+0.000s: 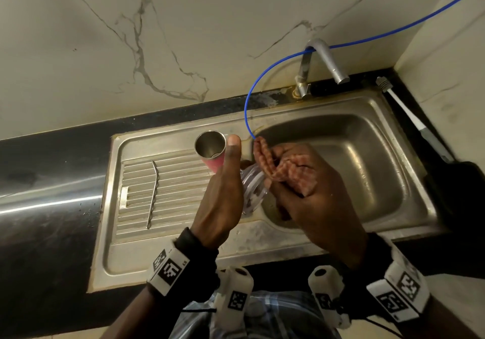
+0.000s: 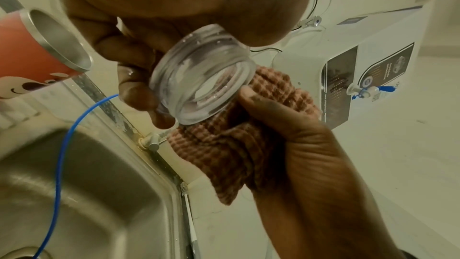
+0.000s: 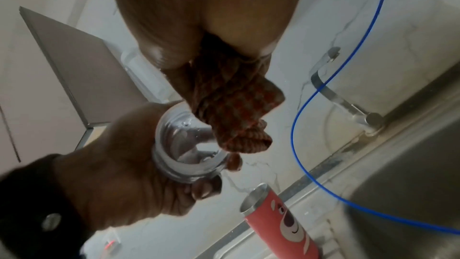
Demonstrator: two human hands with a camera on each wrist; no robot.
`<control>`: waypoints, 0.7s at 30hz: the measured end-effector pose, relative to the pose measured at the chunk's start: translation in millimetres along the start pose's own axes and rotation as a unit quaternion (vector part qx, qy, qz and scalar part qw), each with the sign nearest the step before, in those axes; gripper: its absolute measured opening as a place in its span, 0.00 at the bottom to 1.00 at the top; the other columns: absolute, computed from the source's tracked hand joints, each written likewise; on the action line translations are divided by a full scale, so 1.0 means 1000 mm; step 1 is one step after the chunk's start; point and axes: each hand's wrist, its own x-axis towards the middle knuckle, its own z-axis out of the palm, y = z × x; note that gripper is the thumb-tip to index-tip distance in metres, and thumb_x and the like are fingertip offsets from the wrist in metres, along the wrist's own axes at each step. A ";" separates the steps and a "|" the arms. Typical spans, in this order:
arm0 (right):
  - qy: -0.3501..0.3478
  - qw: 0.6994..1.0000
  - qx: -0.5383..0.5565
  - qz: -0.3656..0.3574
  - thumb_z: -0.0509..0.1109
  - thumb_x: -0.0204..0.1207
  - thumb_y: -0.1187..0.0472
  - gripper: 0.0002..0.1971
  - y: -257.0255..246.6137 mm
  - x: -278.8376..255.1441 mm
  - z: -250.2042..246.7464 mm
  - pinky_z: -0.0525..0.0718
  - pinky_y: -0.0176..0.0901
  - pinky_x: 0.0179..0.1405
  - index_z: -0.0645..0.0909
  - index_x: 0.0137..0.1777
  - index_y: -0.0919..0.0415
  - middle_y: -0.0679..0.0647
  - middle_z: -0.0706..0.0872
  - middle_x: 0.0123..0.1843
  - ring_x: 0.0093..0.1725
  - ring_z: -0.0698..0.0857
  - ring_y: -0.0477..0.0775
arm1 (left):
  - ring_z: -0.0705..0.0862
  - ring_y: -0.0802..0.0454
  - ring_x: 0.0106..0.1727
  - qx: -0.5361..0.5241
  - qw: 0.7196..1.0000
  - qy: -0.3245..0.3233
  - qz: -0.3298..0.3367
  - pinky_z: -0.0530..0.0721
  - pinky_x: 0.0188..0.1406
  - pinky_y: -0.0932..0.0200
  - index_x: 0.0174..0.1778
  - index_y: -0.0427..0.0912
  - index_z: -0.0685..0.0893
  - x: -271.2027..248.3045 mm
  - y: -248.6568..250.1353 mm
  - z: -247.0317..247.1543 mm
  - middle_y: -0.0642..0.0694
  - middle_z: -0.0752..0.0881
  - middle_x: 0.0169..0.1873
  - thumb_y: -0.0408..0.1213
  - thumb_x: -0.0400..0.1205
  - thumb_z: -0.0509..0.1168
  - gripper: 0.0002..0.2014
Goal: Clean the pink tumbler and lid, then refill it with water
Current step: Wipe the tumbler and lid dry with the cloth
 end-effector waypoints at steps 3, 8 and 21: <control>0.023 0.999 0.032 -0.028 0.77 0.82 0.69 0.08 -0.002 0.003 -0.014 0.92 0.60 0.53 0.87 0.56 0.58 0.52 0.94 0.51 0.48 0.94 0.60 | 0.94 0.49 0.61 0.003 1.000 0.012 -0.007 0.82 0.74 0.38 0.62 0.50 0.94 0.002 -0.002 -0.003 0.46 0.96 0.55 0.75 0.88 0.39 0.43; -0.013 0.997 0.029 -0.065 0.72 0.78 0.82 0.18 -0.007 0.008 -0.027 0.92 0.49 0.38 0.84 0.52 0.56 0.48 0.92 0.45 0.36 0.89 0.60 | 0.93 0.44 0.63 0.020 1.000 0.002 -0.005 0.81 0.76 0.33 0.62 0.54 0.94 0.004 -0.006 -0.006 0.45 0.96 0.57 0.83 0.82 0.41 0.46; -0.077 0.989 -0.096 -0.088 0.69 0.80 0.75 0.16 0.008 0.014 -0.022 0.89 0.59 0.51 0.89 0.60 0.58 0.50 0.83 0.63 0.60 0.87 0.53 | 0.90 0.43 0.64 0.134 0.988 0.052 0.058 0.81 0.73 0.35 0.68 0.57 0.91 0.000 0.001 0.006 0.43 0.93 0.61 0.91 0.68 0.29 0.60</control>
